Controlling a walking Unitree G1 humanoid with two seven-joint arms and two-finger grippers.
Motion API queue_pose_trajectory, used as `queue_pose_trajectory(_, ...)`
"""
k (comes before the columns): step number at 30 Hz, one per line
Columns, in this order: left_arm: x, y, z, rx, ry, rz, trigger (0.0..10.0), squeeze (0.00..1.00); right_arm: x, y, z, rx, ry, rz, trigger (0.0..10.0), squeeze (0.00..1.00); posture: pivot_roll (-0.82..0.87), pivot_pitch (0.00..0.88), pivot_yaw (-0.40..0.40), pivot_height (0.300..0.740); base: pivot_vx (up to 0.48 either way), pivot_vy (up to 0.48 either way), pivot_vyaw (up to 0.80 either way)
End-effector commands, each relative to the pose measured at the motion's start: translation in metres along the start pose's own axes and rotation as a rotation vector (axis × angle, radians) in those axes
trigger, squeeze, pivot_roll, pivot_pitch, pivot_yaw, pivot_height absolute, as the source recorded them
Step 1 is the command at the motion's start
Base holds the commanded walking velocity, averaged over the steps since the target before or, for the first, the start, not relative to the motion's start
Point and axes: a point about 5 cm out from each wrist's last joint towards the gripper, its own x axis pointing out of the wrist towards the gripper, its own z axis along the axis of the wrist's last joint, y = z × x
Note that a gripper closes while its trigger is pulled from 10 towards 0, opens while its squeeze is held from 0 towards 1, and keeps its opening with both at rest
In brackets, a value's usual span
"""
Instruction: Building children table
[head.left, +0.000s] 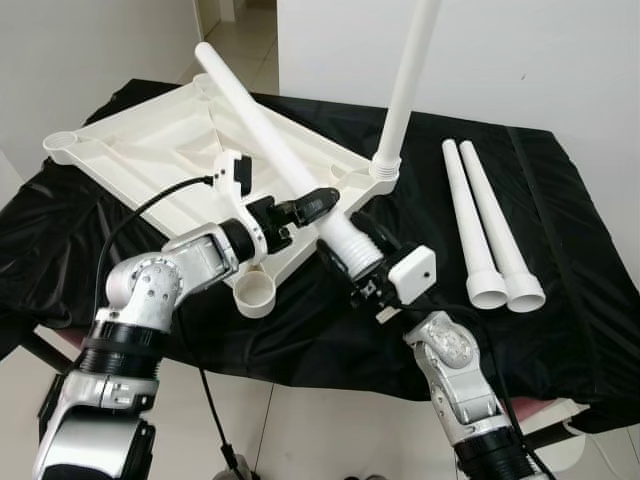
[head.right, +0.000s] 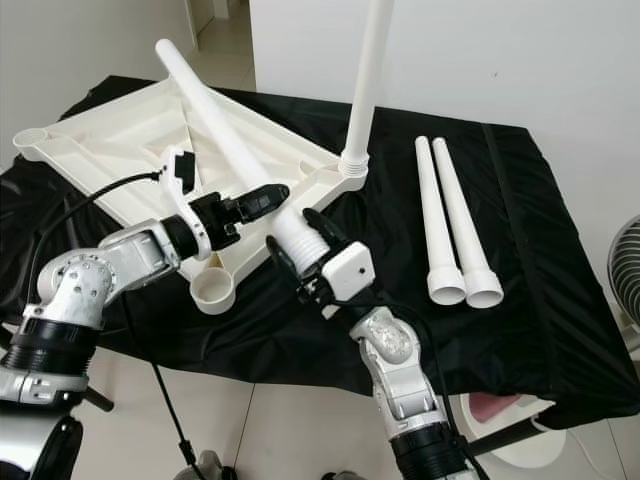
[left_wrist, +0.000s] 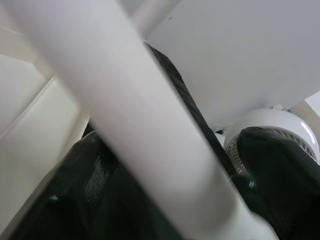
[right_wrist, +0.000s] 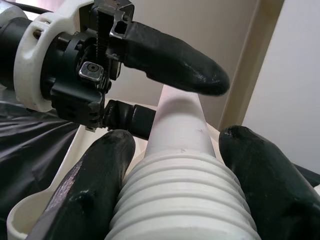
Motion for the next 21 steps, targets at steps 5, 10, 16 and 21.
queue_pose_trajectory(5,0.006,-0.011,0.017,-0.030,-0.028,-0.219,10.0,0.00,-0.002,0.003,0.001,-0.010,-0.007,0.022,10.0,0.00,0.10,0.037,0.012,0.740,0.000,0.000,0.00)
queue_pose_trajectory(10,0.011,-0.007,0.033,-0.065,-0.077,-0.160,10.0,0.00,-0.003,0.004,0.000,-0.017,0.001,0.032,10.0,0.00,0.10,0.038,0.013,0.740,0.000,0.000,0.00)
queue_pose_trajectory(16,0.015,0.000,0.046,-0.092,-0.093,-0.091,10.0,0.00,-0.005,0.005,-0.002,-0.026,0.011,0.038,10.0,0.00,0.10,0.043,0.013,0.740,0.000,0.000,0.00)
queue_pose_trajectory(21,0.017,0.007,0.055,-0.129,-0.092,-0.018,10.0,0.00,-0.007,0.004,-0.003,-0.038,0.018,0.041,10.0,0.00,0.10,0.054,0.012,0.740,0.000,0.000,0.00)
